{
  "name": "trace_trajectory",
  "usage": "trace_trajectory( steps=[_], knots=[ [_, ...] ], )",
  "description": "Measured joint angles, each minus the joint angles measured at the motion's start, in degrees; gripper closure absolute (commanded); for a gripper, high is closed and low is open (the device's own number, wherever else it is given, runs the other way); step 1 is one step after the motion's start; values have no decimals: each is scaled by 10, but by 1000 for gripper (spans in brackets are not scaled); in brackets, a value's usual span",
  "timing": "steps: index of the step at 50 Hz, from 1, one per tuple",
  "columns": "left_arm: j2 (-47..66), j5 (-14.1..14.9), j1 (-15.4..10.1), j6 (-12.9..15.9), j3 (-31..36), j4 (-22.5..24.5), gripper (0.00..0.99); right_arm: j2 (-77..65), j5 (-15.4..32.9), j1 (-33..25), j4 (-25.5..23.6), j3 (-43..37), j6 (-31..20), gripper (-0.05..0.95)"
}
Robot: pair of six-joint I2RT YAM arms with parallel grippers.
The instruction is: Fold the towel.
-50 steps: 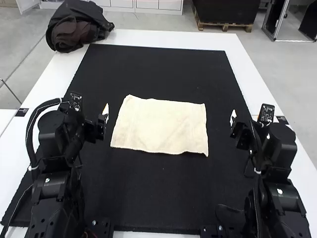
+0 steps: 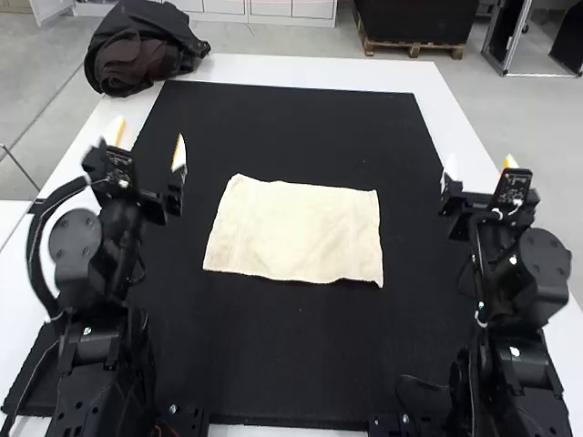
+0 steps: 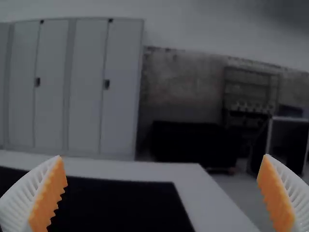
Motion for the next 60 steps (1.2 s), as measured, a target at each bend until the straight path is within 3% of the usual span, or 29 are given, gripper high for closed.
trace_trajectory(
  steps=[7, 14, 23, 34, 42, 50, 60],
  knots=[
    [0, -32, 0, -3, 18, 2, 31, 1, -8, 0, -12, 38, -17, -10],
    [33, -52, 0, -32, 110, -7, 30, 18, -21, 0, -13, 142, 0, -10],
    [216, -64, 0, -66, 266, -15, 34, 186, -34, 0, -42, 296, 54, -10],
    [477, -73, 0, -82, 395, -52, 51, 399, -51, -1, -88, 386, 79, -10],
    [612, -68, 0, -82, 458, -112, 51, 509, -58, -2, -103, 419, 87, -10],
    [706, -45, 0, -77, 485, -181, 38, 610, -90, -3, -162, 437, 116, -10],
    [768, -16, -5, -40, 485, -228, 38, 699, -132, -3, -210, 437, 145, -10]
  ],
)
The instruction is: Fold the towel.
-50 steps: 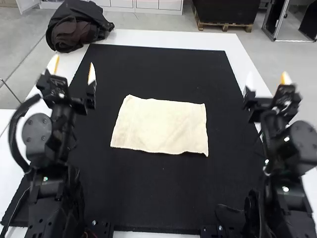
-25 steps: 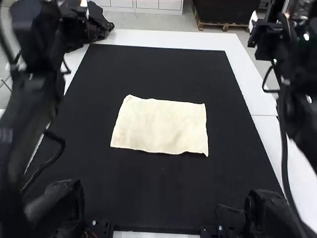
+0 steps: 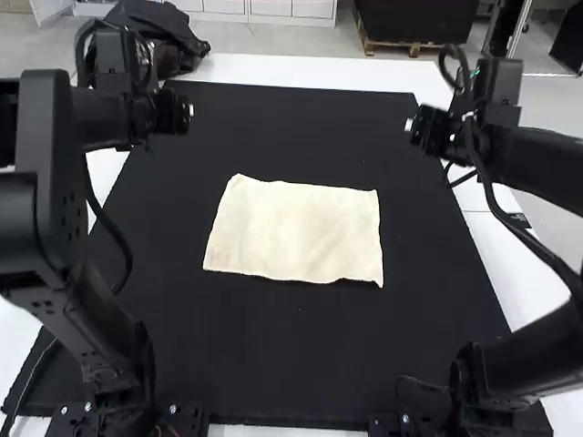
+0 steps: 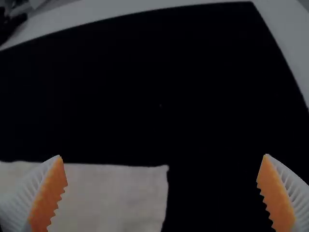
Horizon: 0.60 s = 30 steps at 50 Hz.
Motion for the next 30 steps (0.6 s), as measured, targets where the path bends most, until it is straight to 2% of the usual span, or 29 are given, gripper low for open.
trace_trajectory(
  steps=[4, 9, 18, 22, 30],
  knots=[
    [11, 8, -15, 22, 0, -19, 38, 19, -7, 2, -1, 0, 6, -10],
    [24, 16, -47, 45, 0, -42, 38, 39, -10, 13, -1, 0, 11, -7],
    [58, 21, -94, 57, 0, -35, 38, 75, -10, 34, 0, 0, 12, -7],
    [80, 21, -103, 57, 0, -27, 39, 93, -10, 42, 1, 0, 10, -7],
    [126, 20, -103, 57, 0, 1, 39, 131, -10, 49, 12, 0, 5, -7]
  ],
)
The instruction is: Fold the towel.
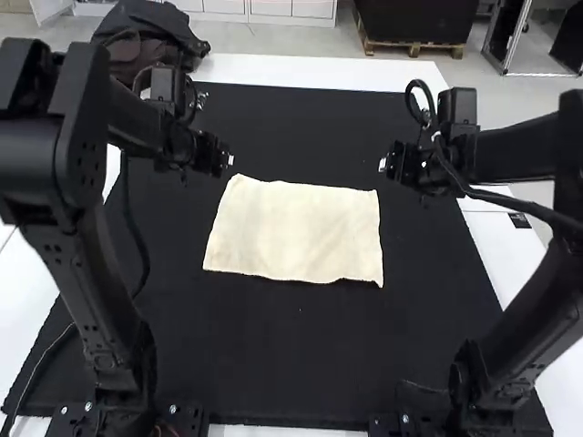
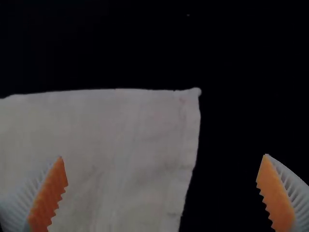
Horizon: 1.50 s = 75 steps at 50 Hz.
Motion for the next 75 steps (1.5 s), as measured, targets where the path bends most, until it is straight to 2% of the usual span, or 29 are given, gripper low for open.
trace_trajectory(
  steps=[16, 28, 40, 65, 75],
  knots=[
    [83, -2, 0, 0, 0, 52, 41, 79, 0, 10, 59, 0, -2, -7],
    [145, -2, 0, 2, 5, 64, 39, 138, 2, 31, 102, 0, -2, -10],
    [182, -2, 0, 7, 39, 99, 39, 176, 3, 33, 127, 14, -3, -10],
    [242, -2, 0, 11, 91, 101, 39, 260, 5, 33, 156, 60, -27, -10],
    [252, -2, 0, 12, 104, 125, 43, 277, 5, 33, 173, 64, -32, -10]
  ],
)
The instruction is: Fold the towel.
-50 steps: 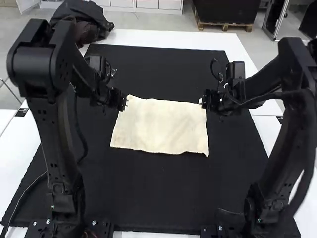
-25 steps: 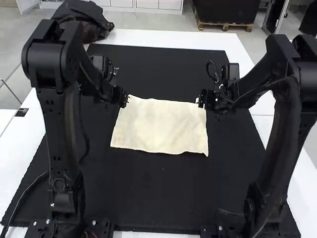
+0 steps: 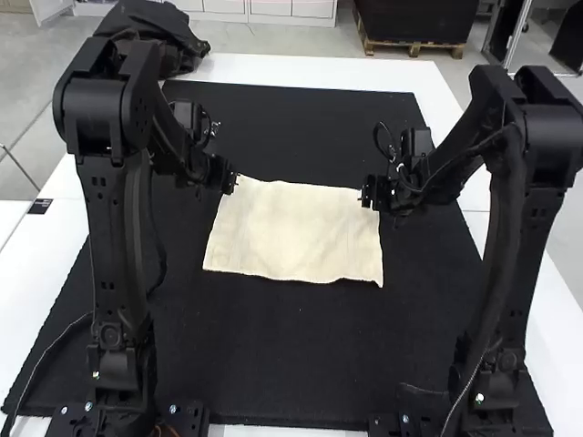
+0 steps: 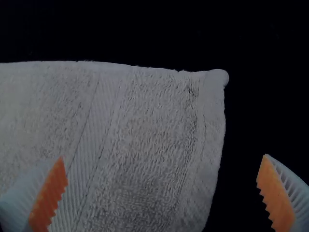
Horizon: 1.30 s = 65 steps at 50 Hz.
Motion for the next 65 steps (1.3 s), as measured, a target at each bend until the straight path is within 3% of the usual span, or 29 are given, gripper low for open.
trace_trajectory(
  steps=[25, 30, 39, 42, 45, 47, 50, 53, 57, 58, 65],
  knots=[
    [37, 0, 0, 2, 8, 5, 64, 47, 15, 0, 10, 26, -25, -2],
    [38, 0, 0, 2, 8, 6, 64, 52, 18, 1, 11, 30, -33, 108],
    [40, 0, 0, 3, 8, 6, 105, 56, 33, 3, 7, 33, -57, 126],
    [40, 0, 0, 4, 8, 5, 182, 57, 38, 5, 6, 33, -64, 248],
    [40, 0, 0, 5, 8, 3, 184, 57, 46, 5, 6, 33, -68, 293],
    [40, 0, 0, 6, 8, 0, 189, 58, 50, 5, 5, 35, -70, 389],
    [40, 0, 0, 10, 8, -9, 334, 59, 50, 5, 3, 37, -73, 495],
    [40, 0, 0, 12, 8, -11, 525, 61, 46, 6, 4, 38, -75, 666],
    [40, 0, 0, 16, 8, -5, 893, 61, 33, 6, 4, 39, -77, 923],
    [40, 0, 0, 15, 8, -1, 969, 62, 32, 7, 5, 39, -77, 918],
    [40, 0, 0, 20, -6, 32, 975, 62, 23, 7, 6, 41, -76, 920]
  ],
)
